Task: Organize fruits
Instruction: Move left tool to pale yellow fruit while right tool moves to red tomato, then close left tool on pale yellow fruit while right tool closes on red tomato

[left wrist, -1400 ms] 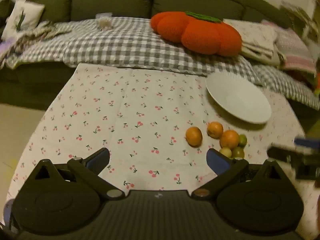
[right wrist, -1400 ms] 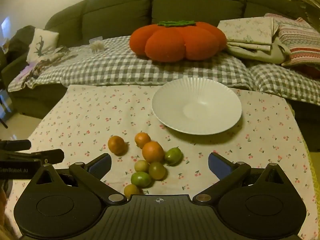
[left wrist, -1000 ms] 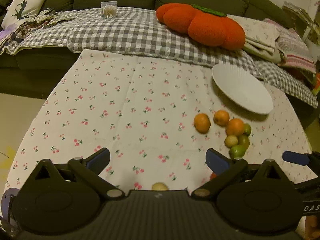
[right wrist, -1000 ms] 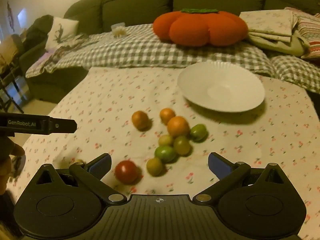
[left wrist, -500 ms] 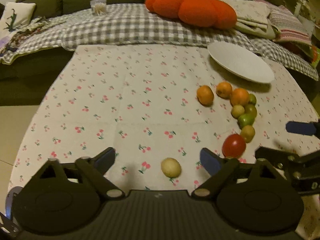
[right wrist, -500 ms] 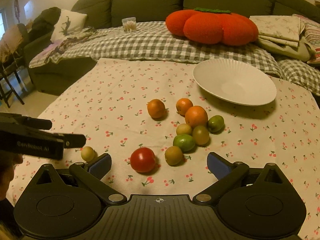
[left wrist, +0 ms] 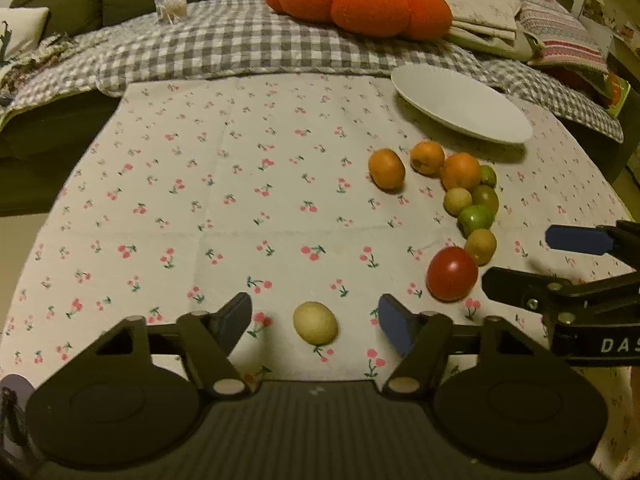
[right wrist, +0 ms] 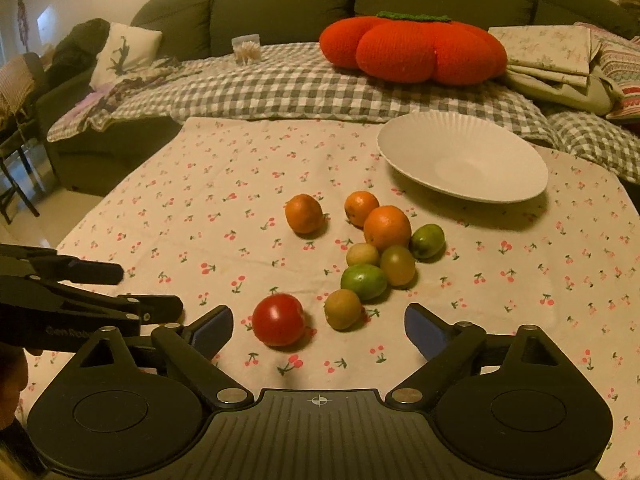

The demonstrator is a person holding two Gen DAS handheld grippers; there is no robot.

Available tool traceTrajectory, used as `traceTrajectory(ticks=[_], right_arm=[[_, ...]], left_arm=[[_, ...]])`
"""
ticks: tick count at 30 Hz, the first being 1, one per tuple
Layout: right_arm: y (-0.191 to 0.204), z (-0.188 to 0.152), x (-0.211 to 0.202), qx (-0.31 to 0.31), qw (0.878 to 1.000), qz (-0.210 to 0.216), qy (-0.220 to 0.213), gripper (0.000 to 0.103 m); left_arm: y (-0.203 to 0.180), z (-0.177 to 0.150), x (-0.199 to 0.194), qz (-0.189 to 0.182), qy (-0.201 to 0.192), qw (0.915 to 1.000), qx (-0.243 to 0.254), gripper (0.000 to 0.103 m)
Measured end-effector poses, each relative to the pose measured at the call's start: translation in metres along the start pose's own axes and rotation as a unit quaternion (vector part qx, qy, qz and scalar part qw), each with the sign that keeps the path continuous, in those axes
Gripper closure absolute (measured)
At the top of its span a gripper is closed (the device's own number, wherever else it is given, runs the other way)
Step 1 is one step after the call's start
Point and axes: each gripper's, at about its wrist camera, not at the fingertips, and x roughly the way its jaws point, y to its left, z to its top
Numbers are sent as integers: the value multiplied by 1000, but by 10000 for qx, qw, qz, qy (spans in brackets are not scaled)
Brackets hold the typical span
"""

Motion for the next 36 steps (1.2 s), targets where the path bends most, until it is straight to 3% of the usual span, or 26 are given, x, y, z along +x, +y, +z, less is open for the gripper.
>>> traceTrajectory(ticks=[4, 13, 15, 18, 27, 36], right_arm=[[3, -4, 5, -56, 10000, -15, 51, 20], [3, -6, 10, -12, 10000, 23, 62, 22], [3, -6, 11, -14, 10000, 31, 34, 23], [5, -7, 18, -19, 9999, 97, 39, 32], [18, -13, 31, -117, 9992, 365, 97, 48], [24, -14, 48, -203, 9995, 217, 130, 60]], left_arm=[[-1, -3, 5, -88, 92, 9999, -39, 41], [-4, -4, 11, -135, 122, 9998, 54, 56], [-4, -5, 13, -117, 134, 9998, 58, 66], [-1, -6, 16, -87, 175, 9998, 16, 79], [3, -5, 15, -136, 169, 9997, -118, 79], [6, -3, 14, -54, 95, 9998, -149, 79]])
